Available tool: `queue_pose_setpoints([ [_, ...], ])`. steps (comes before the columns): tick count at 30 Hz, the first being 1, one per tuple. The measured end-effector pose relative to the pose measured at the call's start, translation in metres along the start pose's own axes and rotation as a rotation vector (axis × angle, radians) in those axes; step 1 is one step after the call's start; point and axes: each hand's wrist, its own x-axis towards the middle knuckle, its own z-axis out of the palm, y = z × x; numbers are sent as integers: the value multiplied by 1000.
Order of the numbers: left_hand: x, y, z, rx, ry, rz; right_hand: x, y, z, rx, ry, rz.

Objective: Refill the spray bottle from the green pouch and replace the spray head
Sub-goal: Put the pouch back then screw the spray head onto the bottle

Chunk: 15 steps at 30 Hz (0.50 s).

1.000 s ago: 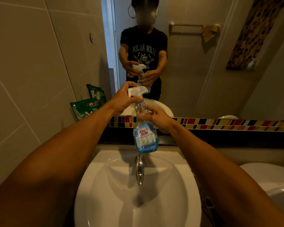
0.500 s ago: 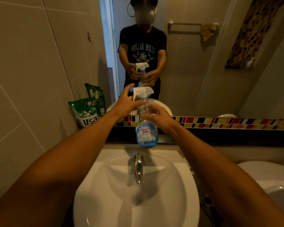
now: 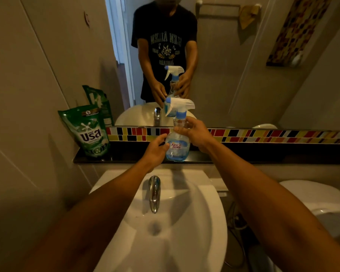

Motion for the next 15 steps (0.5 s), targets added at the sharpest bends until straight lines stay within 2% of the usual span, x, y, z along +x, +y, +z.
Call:
queue_pose_setpoints([
  [4, 16, -7, 20, -49, -13, -10, 9, 9, -19, 4, -32, 41],
  [15, 57, -25, 64, -125, 98, -20, 51, 46, -59, -37, -67, 48],
])
